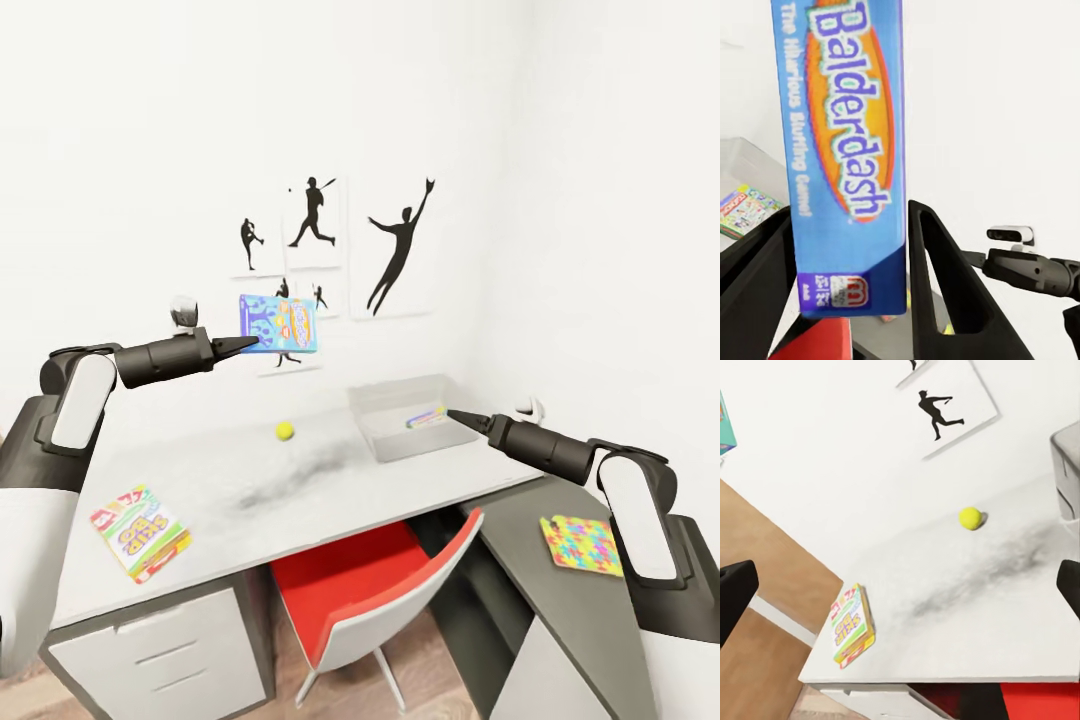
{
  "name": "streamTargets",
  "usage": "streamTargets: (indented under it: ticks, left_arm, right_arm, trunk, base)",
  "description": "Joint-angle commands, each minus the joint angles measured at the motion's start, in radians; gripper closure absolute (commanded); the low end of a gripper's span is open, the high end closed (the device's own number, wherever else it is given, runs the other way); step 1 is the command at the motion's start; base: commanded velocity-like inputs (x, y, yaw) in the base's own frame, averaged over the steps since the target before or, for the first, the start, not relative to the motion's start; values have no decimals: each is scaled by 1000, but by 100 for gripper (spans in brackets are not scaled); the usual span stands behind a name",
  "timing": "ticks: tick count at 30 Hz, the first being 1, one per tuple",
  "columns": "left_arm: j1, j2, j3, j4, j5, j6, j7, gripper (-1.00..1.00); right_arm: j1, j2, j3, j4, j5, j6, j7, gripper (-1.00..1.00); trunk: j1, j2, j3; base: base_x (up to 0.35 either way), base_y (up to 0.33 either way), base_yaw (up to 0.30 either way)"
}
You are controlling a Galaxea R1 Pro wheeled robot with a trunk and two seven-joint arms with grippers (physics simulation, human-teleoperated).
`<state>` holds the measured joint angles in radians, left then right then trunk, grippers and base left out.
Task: Put all the toys in the child's room - the three board games (two on the bed and one on the table), the two jigsaw puzzles on the table, and the tennis ball on the table - inside the toy box on the table in the child's room.
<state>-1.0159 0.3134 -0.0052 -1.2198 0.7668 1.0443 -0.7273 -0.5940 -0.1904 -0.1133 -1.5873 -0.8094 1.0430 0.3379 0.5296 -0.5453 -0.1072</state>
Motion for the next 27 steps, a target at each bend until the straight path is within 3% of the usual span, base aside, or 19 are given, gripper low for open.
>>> streamTargets:
  ticks: [1, 19, 27]
  left_arm:
    - [-1, 1, -1, 0, 0, 3, -4, 100]
    - [-1, 1, 1, 0, 0, 3, -4, 100]
    - [1, 2, 2, 0, 0, 3, -4, 100]
  right_arm:
    - [-1, 0, -1, 0, 9, 4, 10, -100]
    - [0, 0, 0, 3, 11, 4, 10, -100]
    - [0, 0, -1, 3, 13, 4, 9, -100]
  trunk:
    - [1, -2, -2]
    - [1, -2, 4]
    - [1, -2, 5]
  base:
    - [267, 113, -63]
    - [125, -2, -235]
    - [166, 83, -45]
